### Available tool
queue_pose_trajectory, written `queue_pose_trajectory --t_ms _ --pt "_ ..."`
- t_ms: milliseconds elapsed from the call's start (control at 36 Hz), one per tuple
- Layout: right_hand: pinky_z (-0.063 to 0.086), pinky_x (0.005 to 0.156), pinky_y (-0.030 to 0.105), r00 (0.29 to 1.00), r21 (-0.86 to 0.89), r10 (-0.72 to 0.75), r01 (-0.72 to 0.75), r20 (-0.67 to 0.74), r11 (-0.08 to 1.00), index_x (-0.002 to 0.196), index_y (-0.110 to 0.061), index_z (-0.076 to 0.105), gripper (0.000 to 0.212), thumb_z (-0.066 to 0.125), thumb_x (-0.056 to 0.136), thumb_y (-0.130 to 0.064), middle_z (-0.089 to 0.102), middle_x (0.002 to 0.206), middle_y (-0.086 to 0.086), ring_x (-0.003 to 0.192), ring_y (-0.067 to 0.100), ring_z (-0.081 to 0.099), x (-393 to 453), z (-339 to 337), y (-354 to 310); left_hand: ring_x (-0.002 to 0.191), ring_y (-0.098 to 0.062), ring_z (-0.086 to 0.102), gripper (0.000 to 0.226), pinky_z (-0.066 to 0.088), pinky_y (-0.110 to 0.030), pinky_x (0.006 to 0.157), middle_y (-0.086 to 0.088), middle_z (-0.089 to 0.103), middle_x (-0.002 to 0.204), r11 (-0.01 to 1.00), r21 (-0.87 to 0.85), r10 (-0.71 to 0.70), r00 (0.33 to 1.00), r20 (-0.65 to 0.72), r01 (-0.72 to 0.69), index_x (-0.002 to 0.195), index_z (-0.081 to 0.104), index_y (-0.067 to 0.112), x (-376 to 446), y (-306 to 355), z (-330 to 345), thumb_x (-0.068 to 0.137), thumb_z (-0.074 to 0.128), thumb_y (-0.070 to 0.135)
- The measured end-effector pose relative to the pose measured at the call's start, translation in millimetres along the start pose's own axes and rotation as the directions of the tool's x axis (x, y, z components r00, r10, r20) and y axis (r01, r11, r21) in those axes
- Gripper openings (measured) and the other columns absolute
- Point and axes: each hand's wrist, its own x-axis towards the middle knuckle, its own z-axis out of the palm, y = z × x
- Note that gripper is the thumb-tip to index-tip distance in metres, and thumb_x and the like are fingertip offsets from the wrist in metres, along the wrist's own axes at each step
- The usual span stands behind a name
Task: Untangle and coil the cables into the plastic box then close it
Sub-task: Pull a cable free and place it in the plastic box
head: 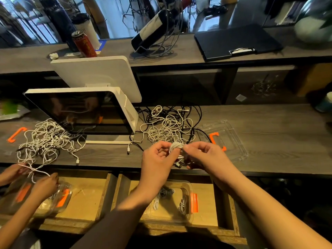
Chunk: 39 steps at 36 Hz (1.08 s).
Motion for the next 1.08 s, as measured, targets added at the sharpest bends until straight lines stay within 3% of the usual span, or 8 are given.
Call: queue_pose_trajectory --t_ms 167,278,472,583,750,833,944,1083 --pt "0.055 0.071 0.03 0.998 0.057 0.026 -0.023 -0.064 0.998 0.094 -0.011 0.076 0.012 0.076 0.083 -0.016 0.074 0.09 0.009 0.081 0.019 0.067 -3 -2 5 0.082 -0.012 0.072 0.011 0.055 -0.021 0.073 0.0 0.076 0.087 1.0 0.001 -0.009 0.999 0.036 0.009 0.096 0.073 0.016 -1 -5 2 0.086 0.077 0.013" --pt "0.051 0.066 0.025 0.997 0.08 0.07 -0.072 0.028 0.994 0.099 -0.008 0.075 0.027 0.076 0.077 -0.023 0.072 0.095 0.01 0.082 0.019 0.063 -6 -10 1 0.085 -0.011 0.07 0.009 0.052 -0.023 0.079 0.0 0.077 0.09 1.0 0.015 -0.027 0.988 0.154 0.025 0.095 0.076 0.017 2 -6 -3 0.087 0.076 0.014" --pt "0.047 0.067 0.025 0.991 0.02 0.04 -0.043 0.124 0.999 0.104 -0.011 0.074 0.034 0.074 0.075 -0.029 0.069 0.092 0.011 0.076 0.016 0.059 -10 -16 -5 0.099 -0.032 0.063 0.023 0.047 -0.049 0.102 -0.019 0.069 0.099 0.843 -0.374 -0.268 0.904 0.332 0.387 0.096 0.073 0.008 1 -9 -4 0.075 0.075 0.014" --pt "0.046 0.066 0.026 0.991 -0.041 -0.016 0.022 0.13 0.999 0.103 -0.013 0.075 0.034 0.074 0.075 -0.032 0.07 0.088 0.009 0.074 0.017 0.058 -10 -16 -7 0.083 -0.017 0.06 0.034 0.053 -0.023 0.063 -0.01 0.067 0.093 0.732 -0.467 -0.304 0.852 0.428 0.496 0.102 0.066 0.003 4 -7 -4 0.071 0.076 0.013" --pt "0.051 0.075 0.031 0.992 -0.12 -0.062 0.075 0.108 0.99 0.1 -0.016 0.077 0.014 0.072 0.086 -0.018 0.074 0.09 0.006 0.078 0.016 0.064 -8 -17 -6 0.053 -0.007 0.053 0.051 0.037 -0.013 0.04 -0.006 0.057 0.079 0.705 -0.377 -0.379 0.769 0.515 0.6 0.099 0.062 0.006 13 -5 -9 0.057 0.087 0.02" --pt "0.052 0.077 0.031 0.988 -0.157 -0.077 0.098 0.133 0.983 0.099 -0.011 0.076 0.013 0.071 0.088 -0.014 0.074 0.09 0.004 0.079 0.016 0.064 -8 -21 -8 0.042 -0.004 0.042 0.036 0.027 -0.012 0.033 0.003 0.047 0.058 0.719 -0.295 -0.448 0.744 0.496 0.63 0.082 0.065 0.01 12 -4 -9 0.061 0.091 0.025" --pt "0.05 0.071 0.02 0.98 -0.257 -0.078 0.124 0.181 0.958 0.099 -0.01 0.075 0.012 0.069 0.089 -0.013 0.073 0.083 -0.011 0.074 0.004 0.064 -7 -26 -12 0.047 -0.009 0.054 0.036 0.034 -0.013 0.038 -0.004 0.064 0.061 0.867 -0.029 -0.464 0.827 0.318 0.498 0.076 0.069 0.006 3 6 -11 0.07 0.08 0.04" --pt "0.055 0.083 0.045 0.98 -0.451 -0.139 0.19 0.144 0.872 0.094 -0.025 0.075 0.009 0.073 0.086 -0.024 0.073 0.091 -0.003 0.083 0.026 0.066 -1 -19 1 0.064 -0.016 0.068 0.028 0.05 -0.02 0.052 -0.013 0.076 0.077 0.919 0.156 -0.392 0.878 0.275 0.362 0.088 0.076 0.003 -1 7 -12 0.095 0.066 0.029"
